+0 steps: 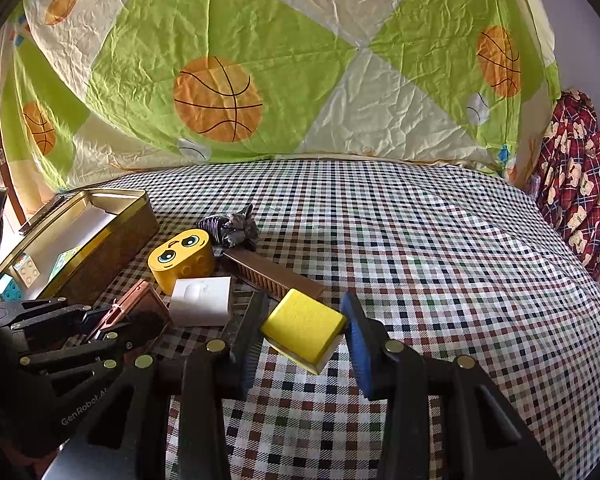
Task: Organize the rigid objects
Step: 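Lift the pink case with the left tool while the right tool lifts the yellow cube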
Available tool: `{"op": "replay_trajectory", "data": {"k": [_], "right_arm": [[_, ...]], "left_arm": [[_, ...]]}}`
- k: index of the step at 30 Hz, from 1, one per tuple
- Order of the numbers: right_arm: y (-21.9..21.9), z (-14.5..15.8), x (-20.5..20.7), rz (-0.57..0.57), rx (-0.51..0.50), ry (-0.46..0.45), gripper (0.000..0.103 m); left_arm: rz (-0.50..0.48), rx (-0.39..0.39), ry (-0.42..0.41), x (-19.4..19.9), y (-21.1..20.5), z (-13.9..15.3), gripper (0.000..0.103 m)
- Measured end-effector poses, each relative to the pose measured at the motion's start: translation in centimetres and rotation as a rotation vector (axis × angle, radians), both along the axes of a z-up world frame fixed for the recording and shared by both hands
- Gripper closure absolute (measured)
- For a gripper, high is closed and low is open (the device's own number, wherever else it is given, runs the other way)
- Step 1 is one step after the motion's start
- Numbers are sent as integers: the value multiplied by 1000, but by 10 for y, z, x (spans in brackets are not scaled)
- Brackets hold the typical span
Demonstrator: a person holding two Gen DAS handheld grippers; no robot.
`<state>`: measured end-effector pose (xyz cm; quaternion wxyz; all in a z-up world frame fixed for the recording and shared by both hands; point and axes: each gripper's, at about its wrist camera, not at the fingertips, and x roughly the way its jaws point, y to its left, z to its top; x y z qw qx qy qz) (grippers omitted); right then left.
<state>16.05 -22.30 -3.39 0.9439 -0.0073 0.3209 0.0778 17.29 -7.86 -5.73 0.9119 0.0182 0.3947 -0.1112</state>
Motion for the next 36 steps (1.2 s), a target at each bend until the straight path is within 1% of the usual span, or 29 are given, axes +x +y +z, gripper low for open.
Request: {"op": "replay_trajectory", "data": {"k": [3, 8, 14, 29, 36], "right_arm": [[0, 0, 0, 0, 2, -3, 62], [0, 2, -2, 0, 4, -11, 62], [-1, 3, -4, -2, 9, -28, 62], [-2, 10, -17, 13, 34, -106, 62], [-2, 12, -20, 12, 38, -127, 62]], "left_arm": [[3, 4, -63, -9, -1, 8, 88], [21, 40, -151, -20, -4, 17, 88], [59, 33, -237, -30, 1, 28, 88], [133, -1, -345, -46, 13, 37, 88], [147, -5, -379, -52, 16, 40, 88]]}}
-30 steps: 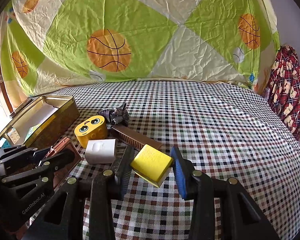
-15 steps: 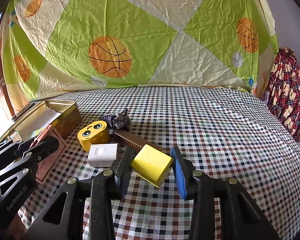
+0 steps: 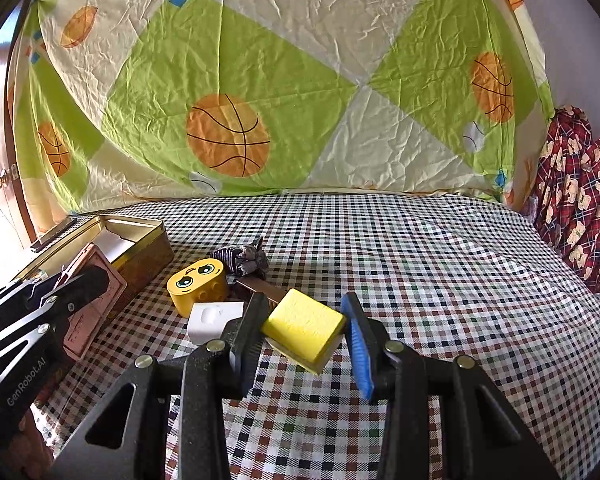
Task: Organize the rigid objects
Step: 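Lift the pink case with the left tool while the right tool lifts the yellow cube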
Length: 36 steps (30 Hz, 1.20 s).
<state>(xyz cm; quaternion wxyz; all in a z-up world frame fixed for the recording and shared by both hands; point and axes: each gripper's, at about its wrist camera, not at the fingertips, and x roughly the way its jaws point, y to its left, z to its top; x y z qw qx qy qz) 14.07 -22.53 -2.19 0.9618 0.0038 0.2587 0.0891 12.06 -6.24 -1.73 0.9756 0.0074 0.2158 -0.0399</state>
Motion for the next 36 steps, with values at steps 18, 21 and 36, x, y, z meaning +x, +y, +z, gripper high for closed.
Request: {"op": "replay_trajectory", "data": {"k": [18, 21, 36], "right_arm": [[-4, 6, -11, -7, 10, -64, 62], [-4, 7, -11, -9, 12, -68, 62], [-7, 12, -22, -15, 21, -123, 62]], "left_arm": [[39, -8, -76, -13, 4, 6, 88], [43, -9, -84, -14, 4, 6, 88], [61, -13, -123, -22, 6, 9, 88]]}}
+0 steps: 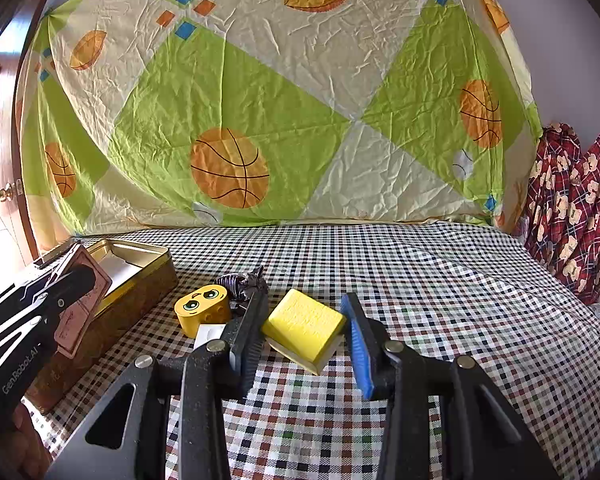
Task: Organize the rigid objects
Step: 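Lift the pink case with the left tool while the right tool lifts the yellow cube, then carry the pink case toward the tin with the left tool while the right tool carries the yellow cube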
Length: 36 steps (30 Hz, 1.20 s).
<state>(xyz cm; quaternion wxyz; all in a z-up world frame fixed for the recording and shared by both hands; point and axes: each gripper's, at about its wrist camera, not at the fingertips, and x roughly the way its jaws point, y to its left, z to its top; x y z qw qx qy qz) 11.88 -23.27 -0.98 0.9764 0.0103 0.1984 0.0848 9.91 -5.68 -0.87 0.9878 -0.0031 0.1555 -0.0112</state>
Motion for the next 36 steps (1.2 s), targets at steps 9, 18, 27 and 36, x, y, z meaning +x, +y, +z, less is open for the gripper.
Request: {"op": "replay_trajectory", "data": {"k": [9, 18, 27, 36], "right_arm": [[-1, 3, -5, -3, 4, -32, 62], [-1, 6, -12, -3, 4, -72, 62], [0, 7, -13, -4, 6, -77, 62], [6, 12, -22, 11, 22, -131, 62]], "left_arm": [[6, -4, -8, -2, 1, 1, 88], [20, -14, -21, -5, 4, 2, 88], [30, -25, -23, -5, 7, 3, 88], [48, -33, -22, -5, 13, 1, 88]]}}
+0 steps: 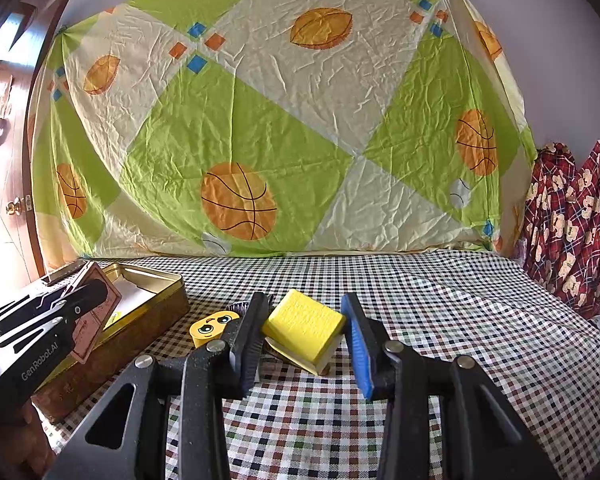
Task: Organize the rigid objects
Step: 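Carry the pink case toward the tin with the left tool while the right tool carries the yellow cube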
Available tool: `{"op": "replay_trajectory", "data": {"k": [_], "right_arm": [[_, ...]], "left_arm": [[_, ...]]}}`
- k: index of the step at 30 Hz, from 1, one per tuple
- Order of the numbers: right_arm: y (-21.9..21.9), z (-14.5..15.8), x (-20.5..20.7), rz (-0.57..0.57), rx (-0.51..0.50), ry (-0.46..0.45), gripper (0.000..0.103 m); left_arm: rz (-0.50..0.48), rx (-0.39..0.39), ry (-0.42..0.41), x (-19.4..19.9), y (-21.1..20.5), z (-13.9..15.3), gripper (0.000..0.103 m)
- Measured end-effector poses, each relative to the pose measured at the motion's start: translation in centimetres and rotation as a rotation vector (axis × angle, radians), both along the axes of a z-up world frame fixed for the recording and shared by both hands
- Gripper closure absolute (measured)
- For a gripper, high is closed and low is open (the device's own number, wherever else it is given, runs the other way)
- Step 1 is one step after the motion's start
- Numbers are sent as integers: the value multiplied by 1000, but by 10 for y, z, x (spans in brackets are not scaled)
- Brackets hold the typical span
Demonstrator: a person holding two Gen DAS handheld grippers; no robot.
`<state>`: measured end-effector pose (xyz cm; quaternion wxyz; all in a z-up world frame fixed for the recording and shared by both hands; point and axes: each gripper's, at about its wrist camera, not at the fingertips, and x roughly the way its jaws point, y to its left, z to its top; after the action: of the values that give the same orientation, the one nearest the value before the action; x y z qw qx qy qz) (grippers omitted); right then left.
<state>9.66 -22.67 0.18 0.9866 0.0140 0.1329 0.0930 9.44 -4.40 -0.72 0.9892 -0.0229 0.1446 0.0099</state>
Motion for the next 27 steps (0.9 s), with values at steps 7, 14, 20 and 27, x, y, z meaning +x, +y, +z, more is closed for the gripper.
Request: {"op": "replay_trajectory", "data": {"k": [7, 14, 20, 27], "right_arm": [[10, 1, -1, 28, 8, -8, 62], [23, 1, 0, 58, 12, -9, 62], [36, 1, 2, 86, 14, -4, 62], [51, 0, 2, 112, 4, -3, 62]], "left_arm": [[28, -6, -9, -3, 11, 0, 88], [32, -18, -14, -6, 18, 0, 88], [37, -31, -21, -11, 24, 1, 88], [35, -35, -26, -14, 29, 2, 88]]}}
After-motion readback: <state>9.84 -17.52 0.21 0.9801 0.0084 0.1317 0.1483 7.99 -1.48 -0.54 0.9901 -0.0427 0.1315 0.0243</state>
